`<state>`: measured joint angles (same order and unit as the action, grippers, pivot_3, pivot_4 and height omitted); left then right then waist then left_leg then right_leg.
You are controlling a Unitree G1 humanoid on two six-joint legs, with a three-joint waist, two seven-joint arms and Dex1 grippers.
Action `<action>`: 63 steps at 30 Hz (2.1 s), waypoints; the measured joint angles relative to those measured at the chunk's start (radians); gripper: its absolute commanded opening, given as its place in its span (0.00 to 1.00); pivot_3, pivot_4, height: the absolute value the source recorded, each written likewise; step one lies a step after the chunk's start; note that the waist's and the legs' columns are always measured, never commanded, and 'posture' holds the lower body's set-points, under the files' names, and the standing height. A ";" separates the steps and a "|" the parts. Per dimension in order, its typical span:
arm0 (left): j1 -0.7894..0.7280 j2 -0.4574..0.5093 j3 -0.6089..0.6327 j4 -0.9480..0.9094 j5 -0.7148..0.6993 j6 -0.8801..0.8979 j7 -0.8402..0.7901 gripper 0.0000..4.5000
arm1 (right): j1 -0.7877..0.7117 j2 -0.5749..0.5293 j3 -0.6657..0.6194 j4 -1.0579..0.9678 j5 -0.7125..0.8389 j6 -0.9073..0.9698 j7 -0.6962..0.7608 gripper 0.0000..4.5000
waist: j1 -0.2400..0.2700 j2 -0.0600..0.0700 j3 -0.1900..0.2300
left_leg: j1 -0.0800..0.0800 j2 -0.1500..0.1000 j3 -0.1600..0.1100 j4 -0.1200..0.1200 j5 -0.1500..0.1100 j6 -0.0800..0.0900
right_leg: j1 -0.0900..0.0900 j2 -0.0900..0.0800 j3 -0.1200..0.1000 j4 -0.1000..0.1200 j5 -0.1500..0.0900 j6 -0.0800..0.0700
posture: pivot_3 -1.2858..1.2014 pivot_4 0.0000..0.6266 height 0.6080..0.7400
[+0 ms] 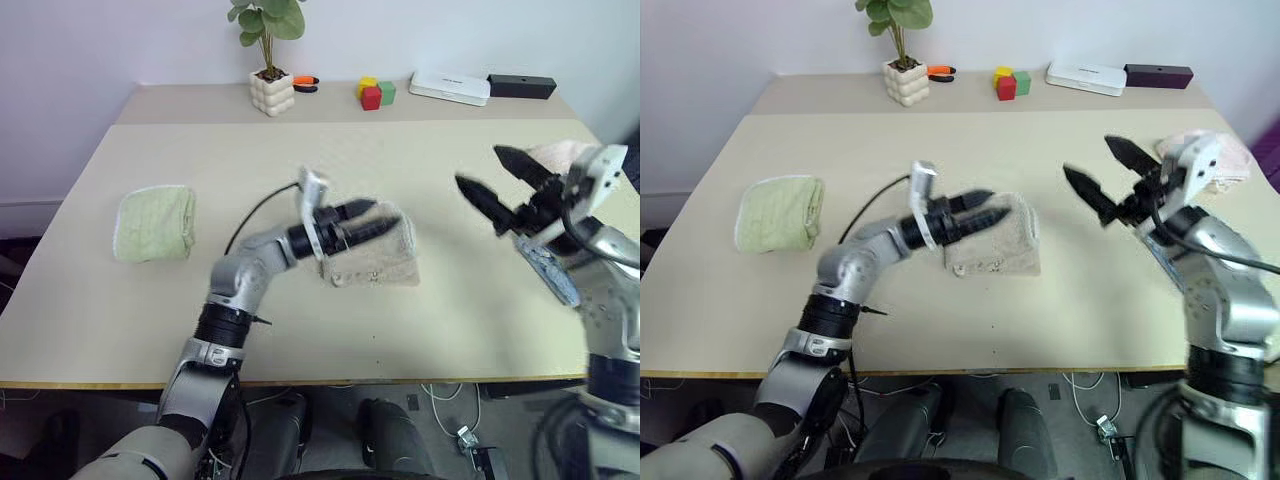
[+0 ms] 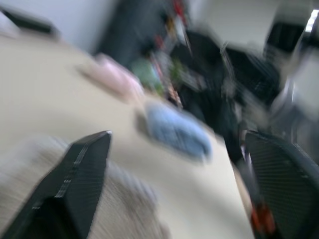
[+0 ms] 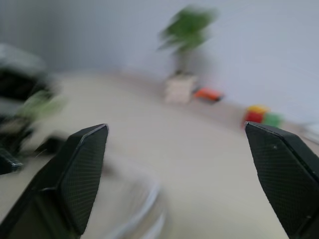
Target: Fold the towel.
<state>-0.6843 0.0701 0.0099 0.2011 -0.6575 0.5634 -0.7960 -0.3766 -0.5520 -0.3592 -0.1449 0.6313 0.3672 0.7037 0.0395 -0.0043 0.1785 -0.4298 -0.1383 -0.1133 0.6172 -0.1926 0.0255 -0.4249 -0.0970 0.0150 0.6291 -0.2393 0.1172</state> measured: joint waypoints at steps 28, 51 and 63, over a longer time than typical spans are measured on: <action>0.027 -0.099 -0.021 0.236 0.311 -0.096 0.413 0.01 | 0.068 0.335 0.393 0.162 -0.529 -0.005 -0.554 0.00 | -0.003 0.001 -0.002 | 0.006 0.000 0.000 -0.001 0.002 -0.004 | 0.002 0.006 0.001 0.003 0.003 -0.002 | 0.52 0.24 1.00; 0.057 0.204 0.057 0.053 0.121 -0.085 -0.146 1.00 | -0.078 0.184 0.110 -0.008 -0.068 0.683 -0.451 0.99 | -0.032 0.002 -0.002 | 0.004 0.002 0.000 -0.004 0.003 -0.003 | -0.001 0.005 0.003 0.002 0.004 -0.004 | 0.52 0.24 1.00; 0.166 0.495 0.067 -0.051 0.044 -0.118 -0.545 1.00 | -0.133 0.236 0.083 0.049 -0.010 0.887 -0.458 0.99 | -0.052 0.002 -0.002 | 0.004 0.003 0.000 -0.004 0.002 -0.003 | -0.002 0.004 0.003 0.002 0.004 -0.004 | 0.52 0.24 1.00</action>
<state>-0.5186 0.5654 0.0768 0.1505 -0.6138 0.4453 -1.3405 -0.5098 -0.3164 -0.2761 -0.0962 0.6208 1.2544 0.2457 -0.0126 -0.0026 0.1768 -0.4258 -0.1354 -0.1131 0.6128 -0.1903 0.0223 -0.4264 -0.0927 0.0181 0.6308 -0.2352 0.1129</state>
